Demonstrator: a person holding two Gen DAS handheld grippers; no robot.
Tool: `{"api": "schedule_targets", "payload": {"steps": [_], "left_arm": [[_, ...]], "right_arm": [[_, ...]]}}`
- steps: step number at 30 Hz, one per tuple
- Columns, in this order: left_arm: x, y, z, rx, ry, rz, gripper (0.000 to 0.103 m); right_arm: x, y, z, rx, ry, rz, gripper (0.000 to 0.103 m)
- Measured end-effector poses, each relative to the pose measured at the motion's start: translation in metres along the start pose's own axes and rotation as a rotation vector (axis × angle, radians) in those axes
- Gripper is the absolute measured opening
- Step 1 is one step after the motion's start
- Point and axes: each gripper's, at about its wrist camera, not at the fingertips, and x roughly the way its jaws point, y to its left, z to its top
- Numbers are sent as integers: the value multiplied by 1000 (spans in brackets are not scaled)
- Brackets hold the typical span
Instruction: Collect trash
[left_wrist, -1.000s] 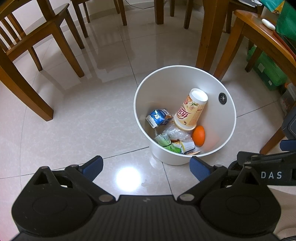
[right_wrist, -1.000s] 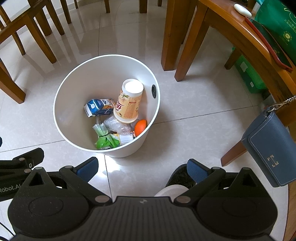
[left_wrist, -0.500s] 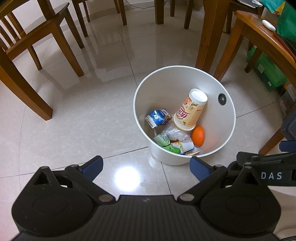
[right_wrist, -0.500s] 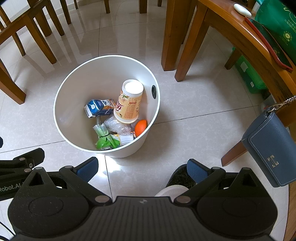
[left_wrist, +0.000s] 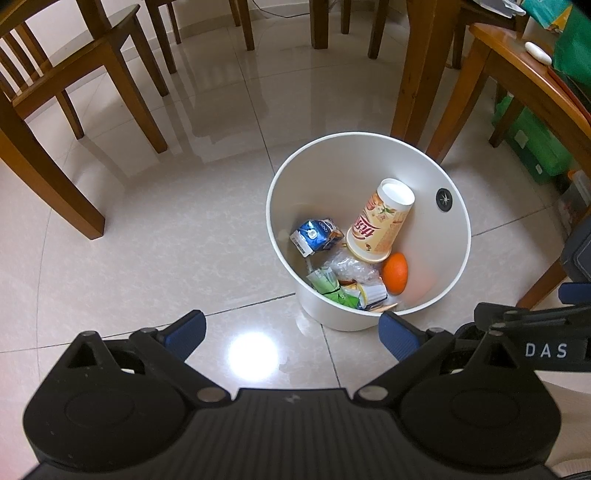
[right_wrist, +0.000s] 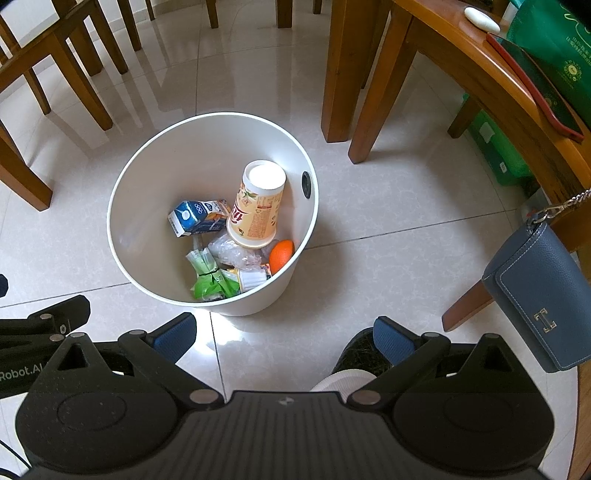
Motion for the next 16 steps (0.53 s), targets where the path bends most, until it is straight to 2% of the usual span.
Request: {"api": "schedule_targets", "payload": {"steps": [16], "left_arm": [[0,-1,4,-9,-5,2,100]], "right_arm": [[-3,-2,1,9,-5,8,103]]}}
